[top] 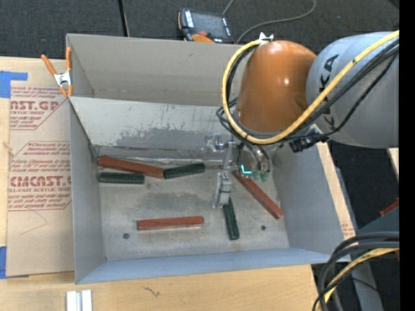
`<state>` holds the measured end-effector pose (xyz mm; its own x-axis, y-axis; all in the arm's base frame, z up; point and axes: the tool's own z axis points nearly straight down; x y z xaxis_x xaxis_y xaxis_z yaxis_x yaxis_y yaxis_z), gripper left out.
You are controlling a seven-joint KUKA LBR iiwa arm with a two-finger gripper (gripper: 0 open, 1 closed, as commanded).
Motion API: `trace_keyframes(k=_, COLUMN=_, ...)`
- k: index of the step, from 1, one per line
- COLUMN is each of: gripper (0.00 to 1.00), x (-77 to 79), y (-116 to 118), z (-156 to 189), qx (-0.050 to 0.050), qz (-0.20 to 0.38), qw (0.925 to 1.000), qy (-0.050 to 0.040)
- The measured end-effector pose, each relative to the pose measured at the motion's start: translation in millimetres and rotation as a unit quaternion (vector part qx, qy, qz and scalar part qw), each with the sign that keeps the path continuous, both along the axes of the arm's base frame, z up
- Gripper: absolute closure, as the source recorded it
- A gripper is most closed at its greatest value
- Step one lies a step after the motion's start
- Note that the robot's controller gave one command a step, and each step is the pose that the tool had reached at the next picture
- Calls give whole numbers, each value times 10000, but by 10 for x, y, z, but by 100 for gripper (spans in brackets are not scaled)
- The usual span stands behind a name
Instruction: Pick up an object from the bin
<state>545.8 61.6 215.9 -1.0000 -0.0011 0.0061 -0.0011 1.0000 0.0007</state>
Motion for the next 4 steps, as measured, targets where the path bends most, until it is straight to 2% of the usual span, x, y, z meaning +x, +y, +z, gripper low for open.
trace_keyframes(k=1, gripper=0, x=-174, y=-336, z=-1118, qx=-7, qz=-302, qw=9995, qy=11)
trace_keyframes(k=2, gripper=0, x=-256, y=34, z=-1483, qx=3, qz=6, qw=10000, qy=-12)
trace_keyframes(k=3, gripper=100, x=-243, y=17, z=-1462, qx=2, qz=-11, qw=10000, qy=-30)
trace_keyframes(k=4, gripper=100, x=-270, y=-114, z=247, qx=-2, qz=497, qw=9987, qy=-77)
